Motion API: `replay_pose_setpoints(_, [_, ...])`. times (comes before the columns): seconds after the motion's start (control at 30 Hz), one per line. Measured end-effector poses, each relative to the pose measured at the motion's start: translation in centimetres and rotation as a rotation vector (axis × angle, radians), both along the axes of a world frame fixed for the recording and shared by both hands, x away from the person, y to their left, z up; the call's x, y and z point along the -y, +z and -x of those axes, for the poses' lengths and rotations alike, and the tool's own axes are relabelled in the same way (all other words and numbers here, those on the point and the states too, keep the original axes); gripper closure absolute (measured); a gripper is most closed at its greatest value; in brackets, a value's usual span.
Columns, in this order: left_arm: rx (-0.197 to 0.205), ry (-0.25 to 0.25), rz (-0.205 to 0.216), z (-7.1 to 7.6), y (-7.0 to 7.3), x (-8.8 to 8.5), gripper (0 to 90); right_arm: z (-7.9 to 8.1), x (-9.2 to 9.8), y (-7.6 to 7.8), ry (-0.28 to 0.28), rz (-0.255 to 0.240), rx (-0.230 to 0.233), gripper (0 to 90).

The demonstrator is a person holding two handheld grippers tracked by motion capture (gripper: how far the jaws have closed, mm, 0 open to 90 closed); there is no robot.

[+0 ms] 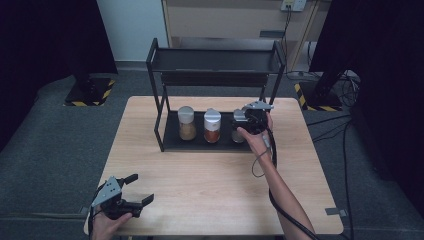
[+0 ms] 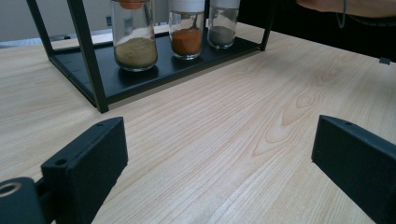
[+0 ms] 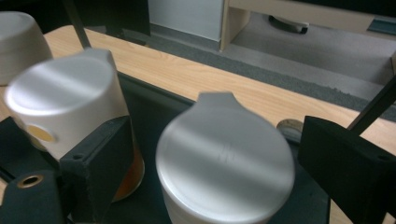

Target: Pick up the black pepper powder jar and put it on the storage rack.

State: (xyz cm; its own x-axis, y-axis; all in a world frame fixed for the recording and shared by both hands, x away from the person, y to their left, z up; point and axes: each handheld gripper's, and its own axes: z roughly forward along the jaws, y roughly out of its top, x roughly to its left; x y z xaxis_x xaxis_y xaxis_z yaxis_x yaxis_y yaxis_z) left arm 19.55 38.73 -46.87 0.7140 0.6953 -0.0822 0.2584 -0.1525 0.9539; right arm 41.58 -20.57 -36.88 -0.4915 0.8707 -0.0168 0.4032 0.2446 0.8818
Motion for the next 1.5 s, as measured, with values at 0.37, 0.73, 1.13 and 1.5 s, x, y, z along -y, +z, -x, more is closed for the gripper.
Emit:
replay_pose_setpoints(0.37, [-0.001, 0.001, -0.001, 0.0, 0.0, 0.0, 2.8, 1.7, 0.5, 3.1, 0.084, 0.015, 0.050, 9.6])
replay_pose_setpoints(0.73, [-0.002, 0.004, -0.002, -0.1, 0.0, 0.1, 2.7, 5.1, 1.2, 5.6, 0.189, 0.004, 0.121, 9.1])
replay_pose_setpoints(1.13, [0.008, 0.004, 0.001, 0.1, 0.0, 0.1, 2.3, 9.0, 3.5, 6.3, 0.286, -0.037, 0.142, 6.9])
replay_pose_setpoints(1.5, [0.021, 0.006, -0.003, 0.2, 0.0, 0.2, 2.2, 12.5, 6.8, 5.4, 0.316, -0.072, 0.148, 5.4])
